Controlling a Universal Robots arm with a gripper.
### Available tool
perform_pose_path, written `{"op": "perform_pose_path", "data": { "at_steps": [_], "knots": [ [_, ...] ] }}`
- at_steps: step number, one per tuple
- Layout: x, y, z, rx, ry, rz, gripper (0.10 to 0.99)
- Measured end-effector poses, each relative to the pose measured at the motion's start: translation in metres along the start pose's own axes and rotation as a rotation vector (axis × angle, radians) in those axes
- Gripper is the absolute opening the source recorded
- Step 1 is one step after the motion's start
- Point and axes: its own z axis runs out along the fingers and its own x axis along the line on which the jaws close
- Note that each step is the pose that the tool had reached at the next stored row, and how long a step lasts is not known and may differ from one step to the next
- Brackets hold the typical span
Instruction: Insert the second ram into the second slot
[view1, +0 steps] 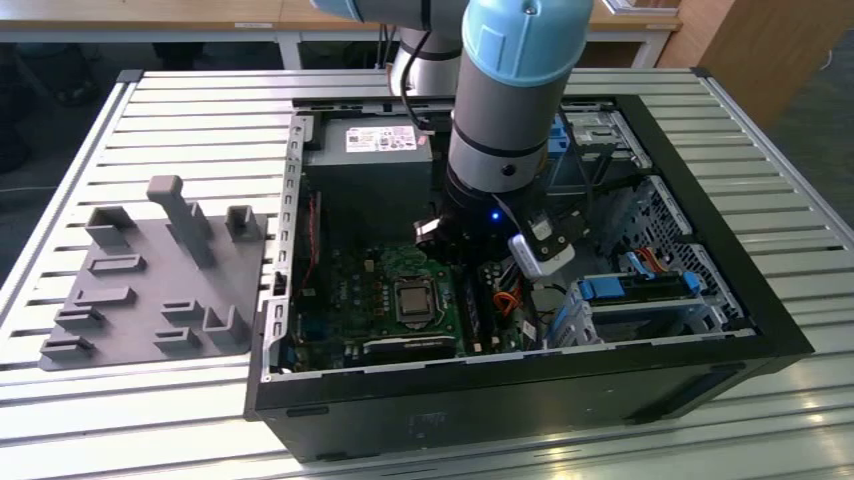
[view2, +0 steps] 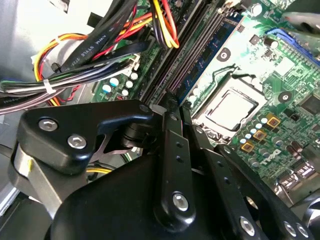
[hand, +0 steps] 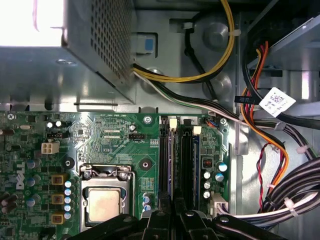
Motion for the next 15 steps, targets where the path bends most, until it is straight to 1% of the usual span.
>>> {"op": "perform_pose_path", "data": {
  "at_steps": [5, 12, 15],
  "knots": [
    [-0.0001, 0.0, 0.0018, -0.001, -0.0001, 0.0, 0.137],
    [-0.0009, 0.0, 0.0024, -0.001, 0.0004, 0.0, 0.137],
    [-0.0014, -0.0004, 0.0024, -0.001, 0.0055, 0.0, 0.137]
  ]
}}
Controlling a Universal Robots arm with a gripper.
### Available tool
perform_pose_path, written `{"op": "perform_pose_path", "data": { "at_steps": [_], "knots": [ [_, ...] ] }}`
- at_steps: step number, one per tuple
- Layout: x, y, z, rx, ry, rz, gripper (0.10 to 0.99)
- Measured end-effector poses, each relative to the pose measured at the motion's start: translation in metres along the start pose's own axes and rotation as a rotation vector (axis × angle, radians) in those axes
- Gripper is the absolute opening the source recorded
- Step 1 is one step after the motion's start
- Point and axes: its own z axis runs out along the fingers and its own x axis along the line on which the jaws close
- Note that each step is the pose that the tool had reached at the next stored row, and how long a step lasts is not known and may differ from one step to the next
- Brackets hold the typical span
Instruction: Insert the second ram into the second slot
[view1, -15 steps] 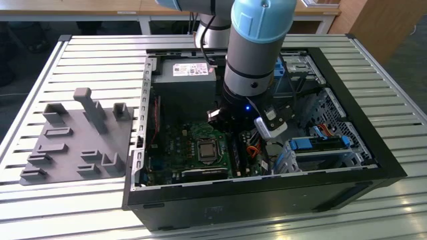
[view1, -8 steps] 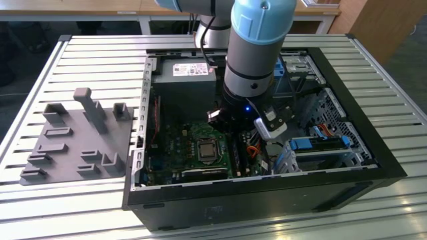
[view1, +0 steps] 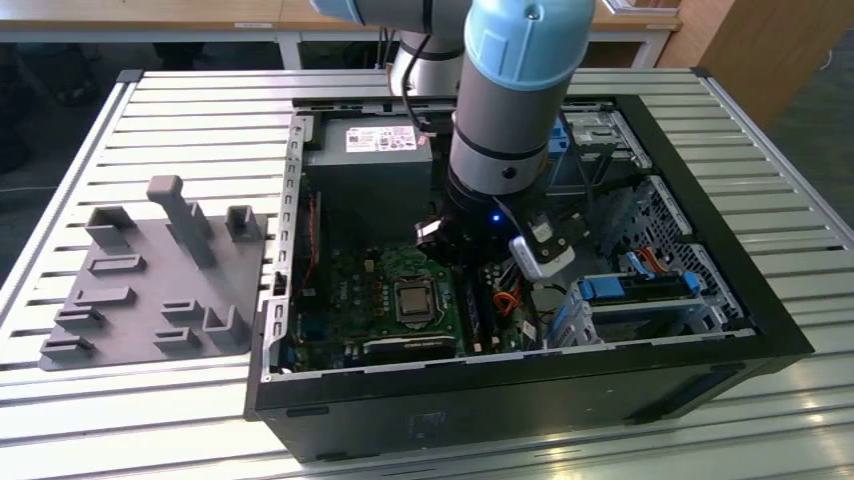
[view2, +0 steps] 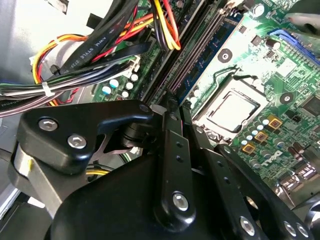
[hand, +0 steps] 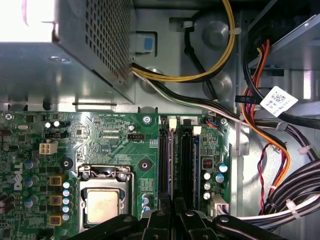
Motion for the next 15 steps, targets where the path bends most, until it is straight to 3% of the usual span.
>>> {"op": "perform_pose_path", "data": {
  "at_steps": [15],
  "knots": [
    [-0.0029, -0.0013, 0.0016, 0.0, 0.0048, 0.0, 0.137]
  ]
}}
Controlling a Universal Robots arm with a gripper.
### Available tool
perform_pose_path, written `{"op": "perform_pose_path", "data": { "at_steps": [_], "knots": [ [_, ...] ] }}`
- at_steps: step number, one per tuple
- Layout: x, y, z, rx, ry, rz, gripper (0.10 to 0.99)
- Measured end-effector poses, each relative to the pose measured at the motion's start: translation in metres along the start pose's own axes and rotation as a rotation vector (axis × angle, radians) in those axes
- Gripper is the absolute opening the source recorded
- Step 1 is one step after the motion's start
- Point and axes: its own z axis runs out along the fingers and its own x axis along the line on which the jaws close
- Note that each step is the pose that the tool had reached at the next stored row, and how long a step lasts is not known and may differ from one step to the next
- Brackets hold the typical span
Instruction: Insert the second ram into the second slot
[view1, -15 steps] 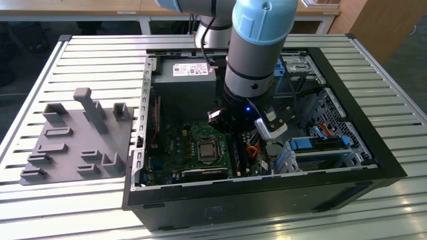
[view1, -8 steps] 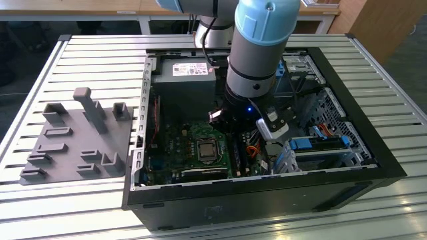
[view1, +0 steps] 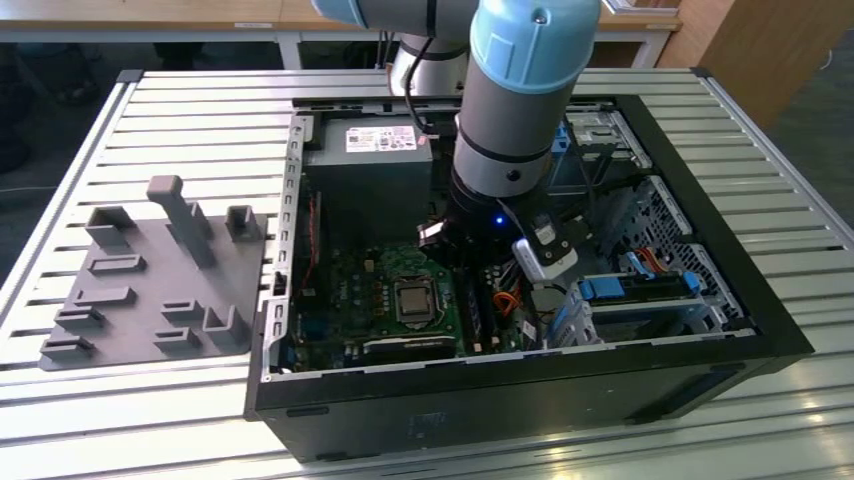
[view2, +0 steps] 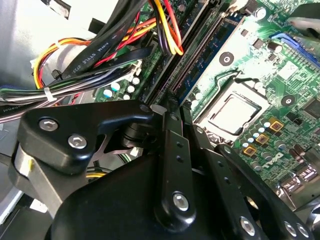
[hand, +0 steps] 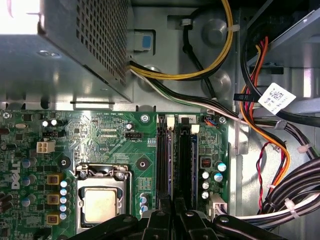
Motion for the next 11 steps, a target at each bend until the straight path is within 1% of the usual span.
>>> {"op": "perform_pose_path", "data": {
  "at_steps": [8, 9, 11],
  "knots": [
    [0.0, 0.0001, -0.0016, 0.0, 0.0018, 0.0, 0.137],
    [0.0, 0.0, -0.0016, 0.0, 0.0026, 0.0, 0.137],
    [-0.0001, 0.0, -0.0017, 0.001, 0.0077, 0.0, 0.137]
  ]
}}
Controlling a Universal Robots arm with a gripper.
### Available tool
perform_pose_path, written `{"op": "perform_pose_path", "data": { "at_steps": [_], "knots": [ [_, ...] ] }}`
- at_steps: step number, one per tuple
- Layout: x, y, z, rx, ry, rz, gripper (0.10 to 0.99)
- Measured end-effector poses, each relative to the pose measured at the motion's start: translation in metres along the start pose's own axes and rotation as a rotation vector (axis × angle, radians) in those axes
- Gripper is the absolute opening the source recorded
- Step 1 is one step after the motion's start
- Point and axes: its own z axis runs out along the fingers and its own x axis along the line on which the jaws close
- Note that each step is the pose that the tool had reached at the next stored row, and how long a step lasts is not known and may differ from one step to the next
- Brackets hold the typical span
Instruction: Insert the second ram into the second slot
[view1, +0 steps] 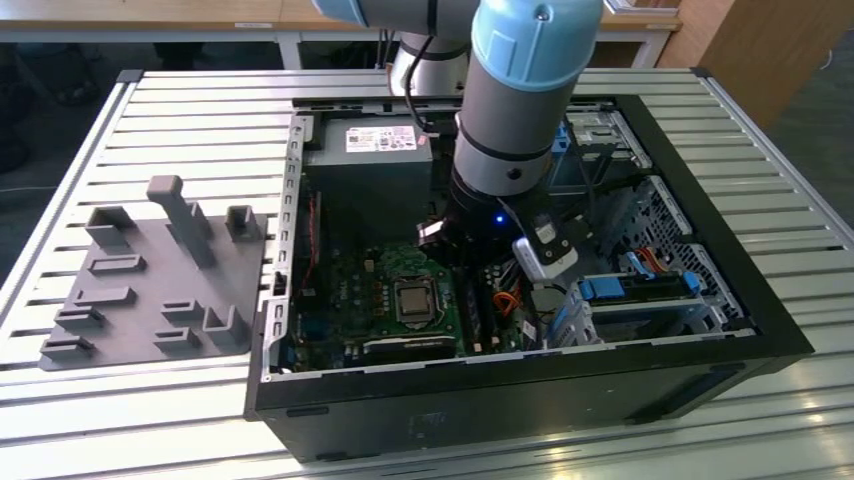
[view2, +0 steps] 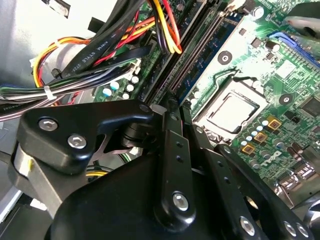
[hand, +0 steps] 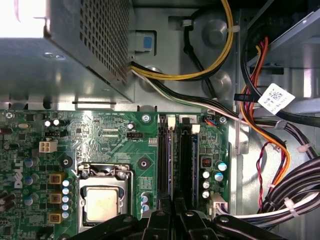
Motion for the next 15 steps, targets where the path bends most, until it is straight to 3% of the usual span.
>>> {"op": "perform_pose_path", "data": {
  "at_steps": [2, 15],
  "knots": [
    [0.0001, 0.0, 0.0005, 0.0, 0.0046, 0.0, 0.137],
    [-0.0021, 0.0, 0.0013, 0.0, 0.0104, 0.0, 0.137]
  ]
}}
